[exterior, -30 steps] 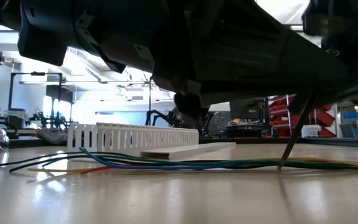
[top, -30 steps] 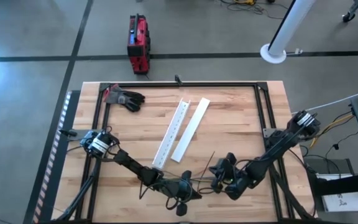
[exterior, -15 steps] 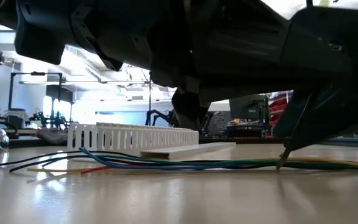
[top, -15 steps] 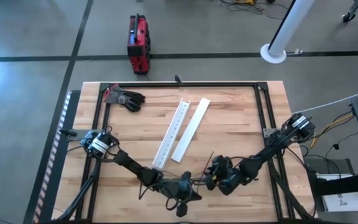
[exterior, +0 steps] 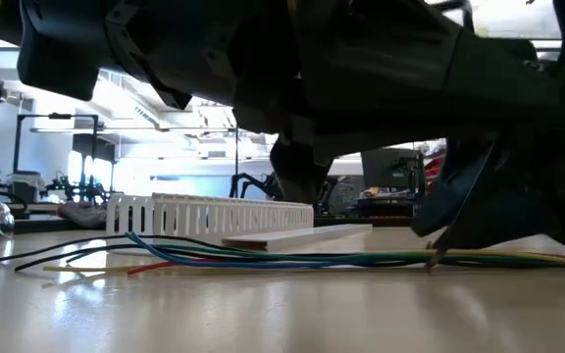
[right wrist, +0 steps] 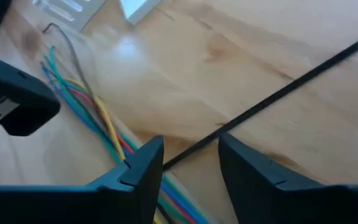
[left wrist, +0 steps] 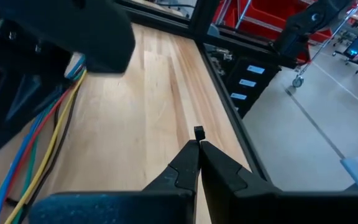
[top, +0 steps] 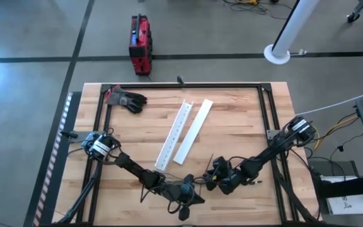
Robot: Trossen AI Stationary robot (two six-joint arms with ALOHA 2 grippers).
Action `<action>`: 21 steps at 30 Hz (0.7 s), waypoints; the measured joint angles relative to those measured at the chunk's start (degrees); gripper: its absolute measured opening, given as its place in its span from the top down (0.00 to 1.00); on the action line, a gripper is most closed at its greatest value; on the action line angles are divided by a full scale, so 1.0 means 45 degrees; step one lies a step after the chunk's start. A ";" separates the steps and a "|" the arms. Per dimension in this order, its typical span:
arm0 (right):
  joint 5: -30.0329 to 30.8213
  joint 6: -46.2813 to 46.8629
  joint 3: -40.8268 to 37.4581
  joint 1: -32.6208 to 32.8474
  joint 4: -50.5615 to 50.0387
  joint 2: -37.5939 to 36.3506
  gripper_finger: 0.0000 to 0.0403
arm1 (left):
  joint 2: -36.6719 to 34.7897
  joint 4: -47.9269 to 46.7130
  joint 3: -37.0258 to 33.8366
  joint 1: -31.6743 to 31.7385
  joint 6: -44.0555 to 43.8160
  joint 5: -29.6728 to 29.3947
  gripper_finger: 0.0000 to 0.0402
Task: Ziptie cables
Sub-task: Wrap the cable wires with the black zip tie
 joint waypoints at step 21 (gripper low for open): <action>-0.0615 -0.0712 0.0112 -0.0369 0.0786 0.0160 0.65 | 0.0010 0.1797 -0.0015 0.0028 0.0310 -0.0680 1.00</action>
